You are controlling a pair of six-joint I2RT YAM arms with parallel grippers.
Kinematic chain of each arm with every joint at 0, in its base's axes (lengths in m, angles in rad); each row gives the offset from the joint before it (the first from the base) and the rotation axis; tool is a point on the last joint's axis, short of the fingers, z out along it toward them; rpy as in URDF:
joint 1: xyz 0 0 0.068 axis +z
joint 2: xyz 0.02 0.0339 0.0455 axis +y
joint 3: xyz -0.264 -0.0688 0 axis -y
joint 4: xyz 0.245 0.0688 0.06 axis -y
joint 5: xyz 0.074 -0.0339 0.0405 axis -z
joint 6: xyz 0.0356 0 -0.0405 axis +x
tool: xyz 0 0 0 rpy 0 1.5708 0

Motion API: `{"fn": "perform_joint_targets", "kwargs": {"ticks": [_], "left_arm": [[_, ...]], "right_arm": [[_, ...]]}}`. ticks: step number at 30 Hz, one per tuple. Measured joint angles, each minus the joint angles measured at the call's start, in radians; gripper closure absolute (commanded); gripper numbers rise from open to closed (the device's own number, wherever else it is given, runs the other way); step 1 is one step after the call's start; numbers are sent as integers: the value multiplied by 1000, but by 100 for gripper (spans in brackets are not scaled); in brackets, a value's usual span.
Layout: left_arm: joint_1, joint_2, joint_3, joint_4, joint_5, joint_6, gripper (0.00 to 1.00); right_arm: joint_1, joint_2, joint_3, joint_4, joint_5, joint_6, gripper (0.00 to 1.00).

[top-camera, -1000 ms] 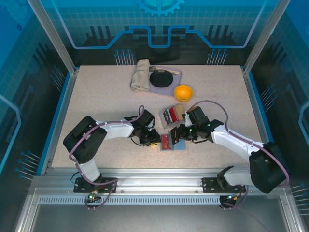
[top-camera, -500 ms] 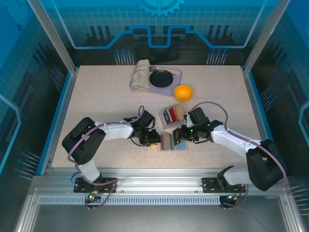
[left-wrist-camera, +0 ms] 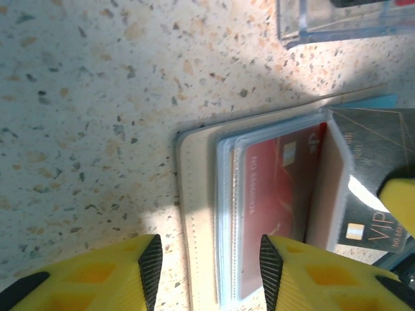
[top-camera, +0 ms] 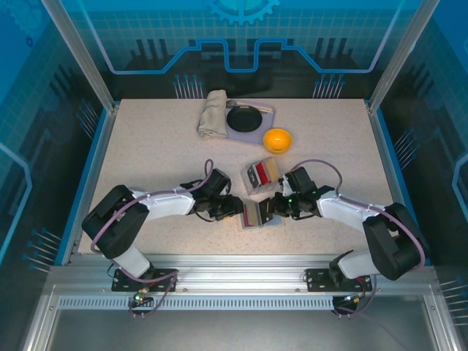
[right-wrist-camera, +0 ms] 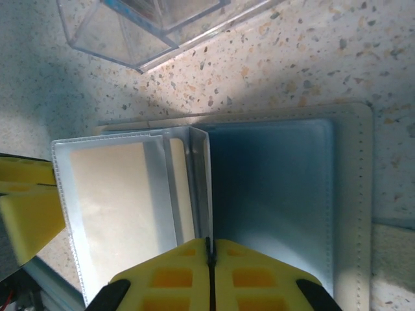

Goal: Put the credit cards into the card holder

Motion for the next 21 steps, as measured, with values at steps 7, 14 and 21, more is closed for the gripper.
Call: {"fn": "perform_joint_targets", "kwargs": {"ticks": [7,14,21], "left_arm": [[0,-32,-10,28,-20,0,45],[0,-127,-71,34,-81,-19,40],[0,-124,-72,62,-64,-14,47]], "right_arm": [[63,31,56,-27,51,-15,94],[62,-48,56,-70,82,-14,94],[35,-108,45,-64,72,-10,94]]}}
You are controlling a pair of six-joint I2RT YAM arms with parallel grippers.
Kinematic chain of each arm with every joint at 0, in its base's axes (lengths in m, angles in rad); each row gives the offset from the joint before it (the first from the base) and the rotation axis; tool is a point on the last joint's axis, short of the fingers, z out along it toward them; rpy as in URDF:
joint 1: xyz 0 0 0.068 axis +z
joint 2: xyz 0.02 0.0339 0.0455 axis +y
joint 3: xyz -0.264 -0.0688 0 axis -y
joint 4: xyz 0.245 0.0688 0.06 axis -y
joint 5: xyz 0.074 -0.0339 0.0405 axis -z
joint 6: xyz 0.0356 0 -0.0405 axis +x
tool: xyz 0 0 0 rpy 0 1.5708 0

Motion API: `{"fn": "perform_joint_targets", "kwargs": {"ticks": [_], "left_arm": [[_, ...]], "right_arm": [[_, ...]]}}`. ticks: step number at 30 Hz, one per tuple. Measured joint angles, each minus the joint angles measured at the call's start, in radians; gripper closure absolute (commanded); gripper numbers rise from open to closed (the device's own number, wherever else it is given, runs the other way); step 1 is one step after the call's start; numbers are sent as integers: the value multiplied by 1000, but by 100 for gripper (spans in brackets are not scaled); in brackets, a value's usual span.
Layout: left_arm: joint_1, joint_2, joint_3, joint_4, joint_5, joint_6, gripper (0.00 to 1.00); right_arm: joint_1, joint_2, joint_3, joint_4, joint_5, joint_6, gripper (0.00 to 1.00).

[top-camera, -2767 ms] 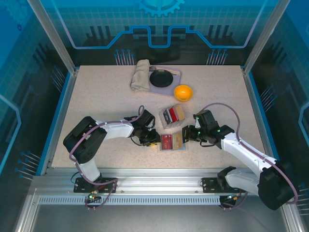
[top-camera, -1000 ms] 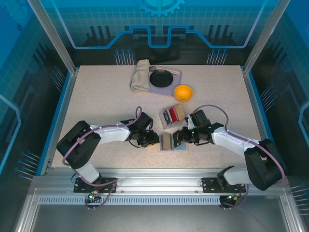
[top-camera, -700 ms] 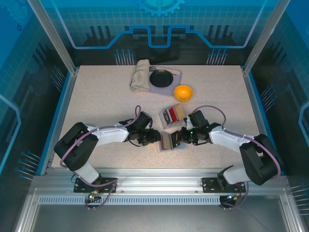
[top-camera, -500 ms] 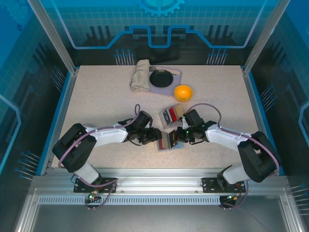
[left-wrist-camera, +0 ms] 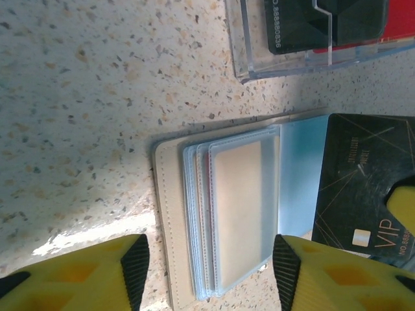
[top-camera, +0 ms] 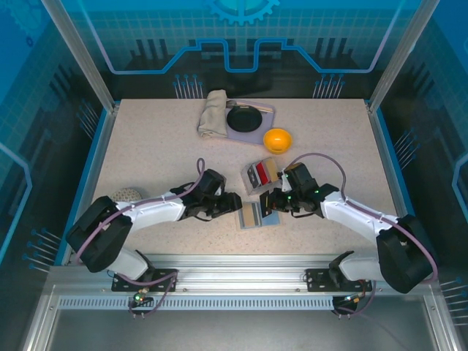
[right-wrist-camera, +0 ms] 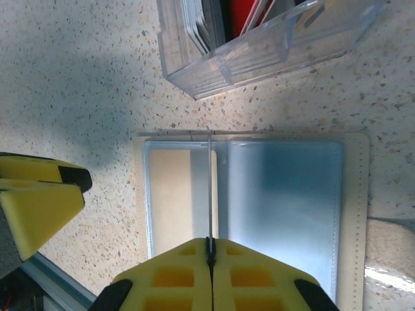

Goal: Put the credit cards into the card holder

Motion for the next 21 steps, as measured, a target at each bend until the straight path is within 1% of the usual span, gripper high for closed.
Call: {"fn": "perform_joint_targets", "kwargs": {"ticks": [7,11,16,21], "left_arm": [[-1,134,24,18,64,1,63],[-4,154,35,23,75,-3,72],[-6,168,41,19,78,-3,75],[-6,171,42,16,78,-3,75]], "right_arm": [[-13,24,-51,55,-55,18,94],[-13,53,-66,93,-82,26,94],[-16,88,-76,150,-109,37,94],[-20,114,-84,188,-125,37,94]]}}
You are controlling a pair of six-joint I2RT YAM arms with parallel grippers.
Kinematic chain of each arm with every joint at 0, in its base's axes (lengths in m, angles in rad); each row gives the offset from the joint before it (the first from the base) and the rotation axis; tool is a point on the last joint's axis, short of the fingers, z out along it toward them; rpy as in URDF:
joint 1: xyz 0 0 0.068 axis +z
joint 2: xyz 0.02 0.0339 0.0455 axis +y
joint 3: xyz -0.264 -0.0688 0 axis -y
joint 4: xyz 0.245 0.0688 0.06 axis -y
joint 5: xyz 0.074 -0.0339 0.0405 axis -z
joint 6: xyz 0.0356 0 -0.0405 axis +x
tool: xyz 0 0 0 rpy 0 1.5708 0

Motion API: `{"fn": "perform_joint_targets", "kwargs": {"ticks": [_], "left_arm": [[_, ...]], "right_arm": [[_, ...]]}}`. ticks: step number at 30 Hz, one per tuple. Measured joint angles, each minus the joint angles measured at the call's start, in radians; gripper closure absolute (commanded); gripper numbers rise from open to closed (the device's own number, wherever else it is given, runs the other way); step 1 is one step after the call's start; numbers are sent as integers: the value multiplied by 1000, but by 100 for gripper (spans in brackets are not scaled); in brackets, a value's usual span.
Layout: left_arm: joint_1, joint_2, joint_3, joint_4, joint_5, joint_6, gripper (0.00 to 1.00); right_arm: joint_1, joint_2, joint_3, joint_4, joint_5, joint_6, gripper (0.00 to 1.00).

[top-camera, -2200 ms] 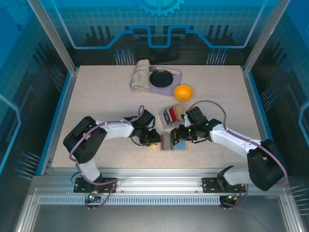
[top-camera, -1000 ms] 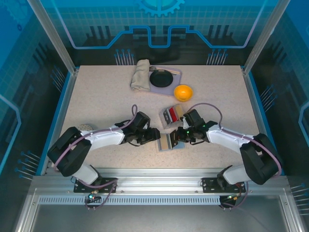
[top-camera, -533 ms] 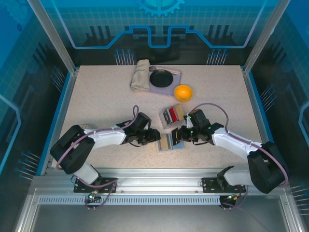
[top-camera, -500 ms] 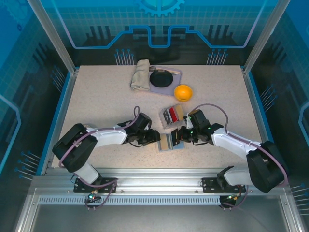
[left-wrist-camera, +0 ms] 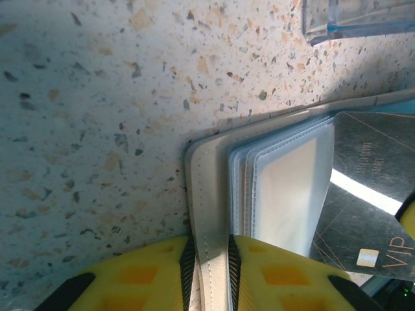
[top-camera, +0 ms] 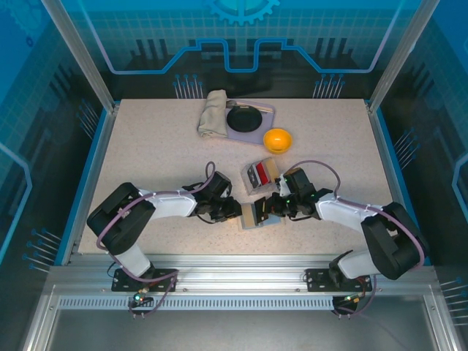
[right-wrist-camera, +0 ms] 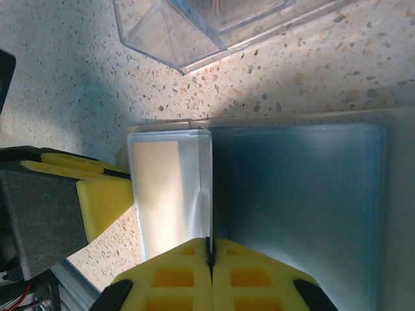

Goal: Put the credit cards into the card holder

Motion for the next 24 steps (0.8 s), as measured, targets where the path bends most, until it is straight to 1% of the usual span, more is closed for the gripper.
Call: {"fn": "perform_joint_targets", "kwargs": {"ticks": [6,11,18,24], "left_arm": [[0,5,12,-21,-3,0,77],[0,9,19,-34,-4,0,78],[0,13,26,-44,-3,0,79],[0,18,34,-50,-3,0,79]], "right_arm": [[-8,16,-18,41,-15,0,95],[-11,-3,-36,48,-21,-5,95],[-61,-49,-70,16,-34,-55,94],[-66,-37,-71,34,-65,-92,95]]}}
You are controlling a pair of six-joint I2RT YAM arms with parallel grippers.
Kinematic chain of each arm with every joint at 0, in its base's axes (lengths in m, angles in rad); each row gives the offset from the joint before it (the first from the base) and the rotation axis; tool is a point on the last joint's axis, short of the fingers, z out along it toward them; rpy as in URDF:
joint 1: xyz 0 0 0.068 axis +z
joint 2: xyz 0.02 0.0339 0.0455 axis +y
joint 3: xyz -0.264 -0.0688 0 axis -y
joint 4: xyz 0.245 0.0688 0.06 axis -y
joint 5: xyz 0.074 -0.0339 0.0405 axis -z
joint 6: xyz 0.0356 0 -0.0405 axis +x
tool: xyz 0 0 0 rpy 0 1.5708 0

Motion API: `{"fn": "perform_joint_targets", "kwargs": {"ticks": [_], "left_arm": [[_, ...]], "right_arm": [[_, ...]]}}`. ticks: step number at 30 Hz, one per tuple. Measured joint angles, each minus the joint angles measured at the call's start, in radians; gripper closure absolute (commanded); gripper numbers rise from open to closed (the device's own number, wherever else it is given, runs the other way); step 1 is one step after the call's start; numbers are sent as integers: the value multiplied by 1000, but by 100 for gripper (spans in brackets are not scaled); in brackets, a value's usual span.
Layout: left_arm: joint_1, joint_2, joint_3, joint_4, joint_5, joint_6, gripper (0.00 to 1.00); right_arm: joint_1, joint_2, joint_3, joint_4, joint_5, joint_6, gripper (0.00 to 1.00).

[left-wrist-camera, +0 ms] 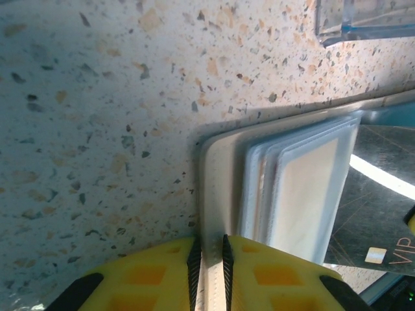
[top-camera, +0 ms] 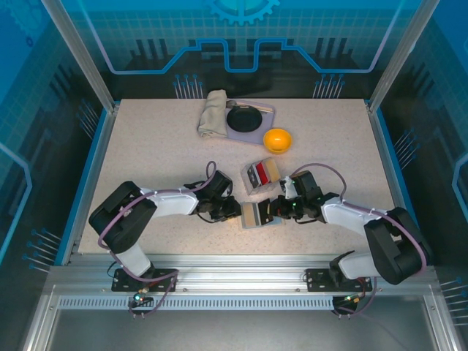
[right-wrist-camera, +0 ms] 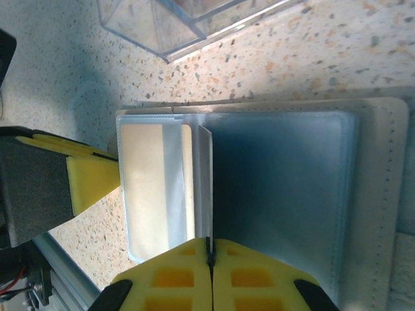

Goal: Put the credit cards into the card holder

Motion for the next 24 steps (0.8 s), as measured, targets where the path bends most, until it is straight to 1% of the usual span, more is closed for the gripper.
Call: {"fn": "perform_joint_targets", "kwargs": {"ticks": [8,24], "left_arm": [[1,7,11,-17,1,0,79],[1,11,18,-31,0,0,82]], "right_arm": [[2,27,-3,42,-21,-3,95],[4,-24,-47,68,-20,20,95]]}}
